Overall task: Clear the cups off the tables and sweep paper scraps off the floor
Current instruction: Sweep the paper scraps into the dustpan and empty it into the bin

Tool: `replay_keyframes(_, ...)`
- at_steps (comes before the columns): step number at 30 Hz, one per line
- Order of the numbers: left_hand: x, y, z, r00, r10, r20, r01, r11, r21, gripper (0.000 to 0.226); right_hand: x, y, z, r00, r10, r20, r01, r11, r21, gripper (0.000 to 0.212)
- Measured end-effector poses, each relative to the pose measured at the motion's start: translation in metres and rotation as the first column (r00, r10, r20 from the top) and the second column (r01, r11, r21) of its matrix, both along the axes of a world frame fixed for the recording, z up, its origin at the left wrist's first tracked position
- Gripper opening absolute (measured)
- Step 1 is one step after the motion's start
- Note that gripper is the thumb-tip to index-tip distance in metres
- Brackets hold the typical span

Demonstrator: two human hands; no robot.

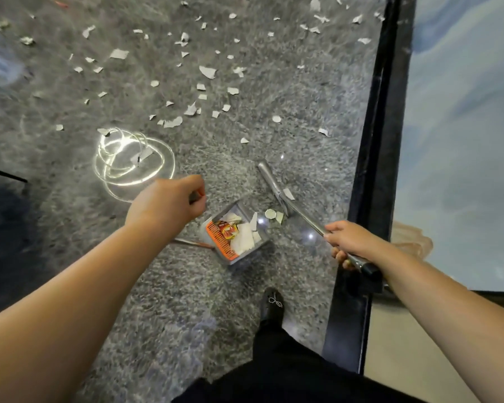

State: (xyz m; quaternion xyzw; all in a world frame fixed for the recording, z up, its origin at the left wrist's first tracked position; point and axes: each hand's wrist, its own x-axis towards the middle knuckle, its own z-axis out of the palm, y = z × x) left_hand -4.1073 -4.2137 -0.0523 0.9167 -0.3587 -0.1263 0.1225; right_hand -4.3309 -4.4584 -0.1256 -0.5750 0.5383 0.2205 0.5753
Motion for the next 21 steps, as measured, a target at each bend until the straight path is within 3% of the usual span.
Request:
replay_keyframes(7, 0.016, -0.078, -0.011, 0.999, -0.041, -0.010, 0.041, 0.998, 0.039, 0.005, 0.014, -0.076, -0.030, 0.999, -0.044, 0.000, 0.044, 0.999, -0.016, 0.050)
replay_keyframes(12, 0.028, -0.113, -0.017, 0.995, -0.102, 0.007, 0.101, 0.992, 0.074, 0.007, 0.033, -0.108, -0.054, 0.999, -0.035, -0.031, 0.033, 0.999, -0.034, 0.042)
replay_keyframes(16, 0.036, -0.126, -0.021, 0.994, -0.112, 0.005, 0.111, 0.991, 0.081, 0.008, 0.047, -0.117, -0.074, 0.996, 0.001, -0.087, -0.005, 0.999, -0.045, 0.051)
replay_keyframes(21, 0.048, -0.124, -0.025, 0.995, -0.095, 0.008, 0.094, 0.993, 0.071, 0.009, 0.059, -0.105, -0.084, 0.973, 0.172, -0.152, -0.179, 0.983, -0.037, 0.013)
